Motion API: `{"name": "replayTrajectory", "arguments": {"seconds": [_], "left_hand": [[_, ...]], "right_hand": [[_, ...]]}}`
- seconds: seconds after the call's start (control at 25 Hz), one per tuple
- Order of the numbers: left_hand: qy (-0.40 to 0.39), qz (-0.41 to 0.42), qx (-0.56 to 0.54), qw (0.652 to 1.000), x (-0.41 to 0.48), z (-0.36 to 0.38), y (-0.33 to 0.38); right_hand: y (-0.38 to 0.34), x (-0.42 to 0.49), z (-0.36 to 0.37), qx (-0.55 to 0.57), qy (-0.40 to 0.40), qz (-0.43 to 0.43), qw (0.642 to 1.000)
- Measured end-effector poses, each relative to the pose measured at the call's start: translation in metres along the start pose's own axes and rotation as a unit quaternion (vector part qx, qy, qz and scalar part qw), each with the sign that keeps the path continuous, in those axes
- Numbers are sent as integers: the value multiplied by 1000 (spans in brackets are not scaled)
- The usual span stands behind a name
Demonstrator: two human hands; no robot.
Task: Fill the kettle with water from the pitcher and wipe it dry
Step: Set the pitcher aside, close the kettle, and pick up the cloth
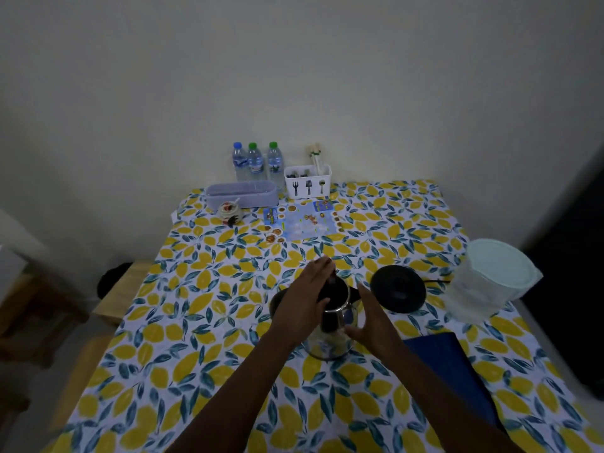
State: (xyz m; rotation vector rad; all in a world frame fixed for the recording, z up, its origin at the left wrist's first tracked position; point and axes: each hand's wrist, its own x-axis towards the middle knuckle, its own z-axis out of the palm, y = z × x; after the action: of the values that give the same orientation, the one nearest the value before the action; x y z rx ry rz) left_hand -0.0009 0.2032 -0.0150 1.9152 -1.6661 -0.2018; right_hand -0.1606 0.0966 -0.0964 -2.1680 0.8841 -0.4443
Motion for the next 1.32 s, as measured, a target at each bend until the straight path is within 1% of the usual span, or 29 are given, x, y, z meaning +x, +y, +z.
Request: {"name": "replayTrajectory", "arguments": {"seconds": [0.08,0.12,0.2,0.28,0.4,0.64,0.72,0.8,0.88,0.92,1.0,1.08,1.12,1.2,1.28,1.32], "left_hand": [[-71,7,29,997,9,13,-3],[-92,3,38,995,11,18,-5],[-108,-6,56,992,11,25,-12],[-97,-13,66,993,11,29,-14],[-51,-19,78,995,12,35,-11],[-75,-20,128,989,16,37,-6],[-59,-11,137,989,17,40,2],[-42,33,163,985,19,50,18],[-43,76,163,983,24,72,35],[-44,88,151,984,26,84,42],[-64,74,104,990,28,110,51],[-125,38,55,990,25,133,58],[-161,31,51,985,23,144,59],[-229,38,80,969,19,162,61],[-277,52,107,953,17,178,64],[-288,53,109,950,16,185,65]], "right_hand": [[3,0,-1,-4,-2,-2,1000],[5,1,-2,-7,-3,-5,1000],[8,2,-4,-8,-10,-16,1000],[11,3,-5,-12,-16,-27,999],[16,4,-4,-15,-7,-42,999],[29,0,-7,-25,-16,-66,997],[38,-7,-10,-52,27,-75,995],[51,-18,-17,-127,66,-80,986],[69,-32,-29,-195,57,-35,978],[79,-40,-35,-209,48,-3,977],[100,-58,-43,-222,33,54,973],[124,-77,-49,-244,4,115,963],[138,-86,-50,-263,-21,149,953],[162,-106,-47,-274,-75,204,937],[173,-117,-44,-297,-76,219,926],[173,-119,-43,-304,-85,233,920]]}}
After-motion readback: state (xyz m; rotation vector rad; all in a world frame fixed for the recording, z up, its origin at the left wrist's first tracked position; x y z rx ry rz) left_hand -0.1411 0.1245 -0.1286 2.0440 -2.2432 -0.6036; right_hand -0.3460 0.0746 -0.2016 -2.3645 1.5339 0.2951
